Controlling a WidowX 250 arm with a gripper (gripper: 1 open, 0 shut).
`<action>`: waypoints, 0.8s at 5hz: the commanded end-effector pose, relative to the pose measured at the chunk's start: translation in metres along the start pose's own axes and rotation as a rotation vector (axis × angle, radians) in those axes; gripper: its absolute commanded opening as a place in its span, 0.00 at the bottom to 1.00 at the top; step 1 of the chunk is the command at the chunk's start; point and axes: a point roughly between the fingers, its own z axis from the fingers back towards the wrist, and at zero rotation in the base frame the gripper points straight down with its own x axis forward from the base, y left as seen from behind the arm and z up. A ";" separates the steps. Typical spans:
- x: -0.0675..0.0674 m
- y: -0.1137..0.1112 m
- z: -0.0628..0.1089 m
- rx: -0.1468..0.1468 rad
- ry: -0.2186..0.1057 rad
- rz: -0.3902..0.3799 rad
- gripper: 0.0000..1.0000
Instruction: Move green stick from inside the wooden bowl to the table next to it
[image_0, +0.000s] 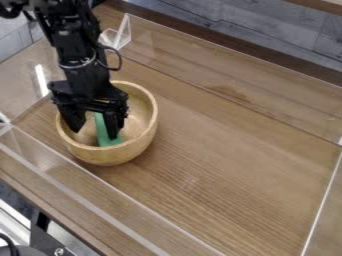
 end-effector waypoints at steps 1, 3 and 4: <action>0.005 0.001 0.002 0.014 -0.030 0.013 1.00; 0.006 0.002 -0.005 0.026 -0.030 0.026 1.00; 0.006 0.003 -0.008 0.033 -0.029 0.033 1.00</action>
